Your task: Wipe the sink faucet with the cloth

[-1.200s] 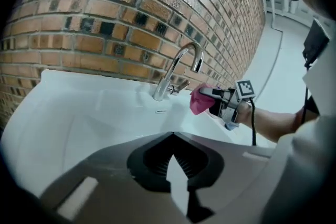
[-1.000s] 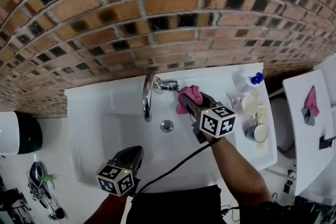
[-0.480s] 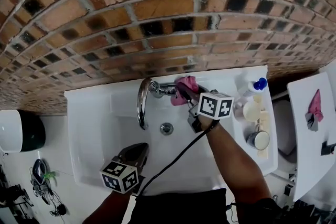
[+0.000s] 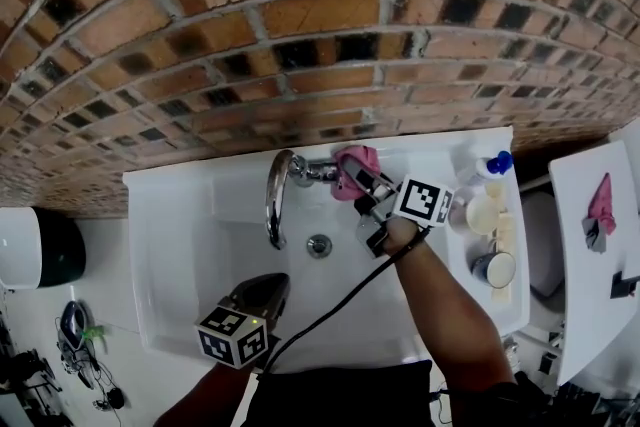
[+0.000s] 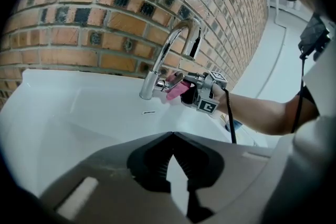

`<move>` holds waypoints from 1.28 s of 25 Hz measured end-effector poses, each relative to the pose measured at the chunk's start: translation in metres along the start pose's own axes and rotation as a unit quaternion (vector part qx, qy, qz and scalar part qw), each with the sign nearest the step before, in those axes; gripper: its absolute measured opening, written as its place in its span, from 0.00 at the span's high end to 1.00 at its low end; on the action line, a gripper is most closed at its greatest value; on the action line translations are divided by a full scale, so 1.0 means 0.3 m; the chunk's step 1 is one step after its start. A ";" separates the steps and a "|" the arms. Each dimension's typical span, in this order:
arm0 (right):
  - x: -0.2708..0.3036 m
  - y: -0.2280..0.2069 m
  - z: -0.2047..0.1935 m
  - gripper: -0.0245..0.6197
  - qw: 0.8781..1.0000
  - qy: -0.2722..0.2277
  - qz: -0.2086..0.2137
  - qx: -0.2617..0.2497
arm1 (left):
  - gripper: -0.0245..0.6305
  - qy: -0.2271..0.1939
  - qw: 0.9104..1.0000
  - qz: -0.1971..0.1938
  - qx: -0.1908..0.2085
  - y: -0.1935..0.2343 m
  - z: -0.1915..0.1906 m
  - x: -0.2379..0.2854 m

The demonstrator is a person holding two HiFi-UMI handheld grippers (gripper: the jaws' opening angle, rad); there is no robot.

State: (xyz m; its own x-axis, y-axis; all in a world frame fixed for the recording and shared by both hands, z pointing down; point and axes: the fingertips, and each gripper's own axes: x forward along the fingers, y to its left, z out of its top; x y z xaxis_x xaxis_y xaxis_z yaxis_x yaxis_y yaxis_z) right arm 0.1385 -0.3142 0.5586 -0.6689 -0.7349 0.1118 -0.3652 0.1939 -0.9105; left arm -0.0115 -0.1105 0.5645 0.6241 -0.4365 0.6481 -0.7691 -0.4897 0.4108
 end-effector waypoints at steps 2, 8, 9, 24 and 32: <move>0.013 0.077 0.003 0.75 0.998 -0.012 0.062 0.026 | 0.96 -0.002 1.000 -0.001 0.000 0.003 0.001 -0.004; -0.024 0.194 -0.006 0.75 0.994 -0.017 0.107 0.035 | 0.96 -0.006 1.000 -0.011 -0.001 -0.006 -0.009 -0.012; -0.035 0.206 -0.009 0.75 0.994 -0.013 0.104 0.027 | 0.96 -0.007 1.000 -0.014 0.000 -0.010 -0.010 -0.013; -0.121 0.345 -0.222 0.74 0.991 0.022 0.076 -0.110 | 0.96 -0.011 0.999 -0.039 0.017 -0.009 -0.041 -0.090; 0.044 0.231 -0.299 0.74 0.992 0.055 0.050 -0.107 | 0.96 -0.011 1.000 -0.008 0.011 0.055 -0.077 -0.185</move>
State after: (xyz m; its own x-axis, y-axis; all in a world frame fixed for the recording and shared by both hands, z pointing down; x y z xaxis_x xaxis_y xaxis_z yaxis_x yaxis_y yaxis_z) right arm 0.0464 -0.2521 0.5328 -0.7709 -0.6320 0.0795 -0.4149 0.4035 -0.8155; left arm -0.0619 -0.0767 0.5502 0.6390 -0.4456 0.6269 -0.7564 -0.5121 0.4069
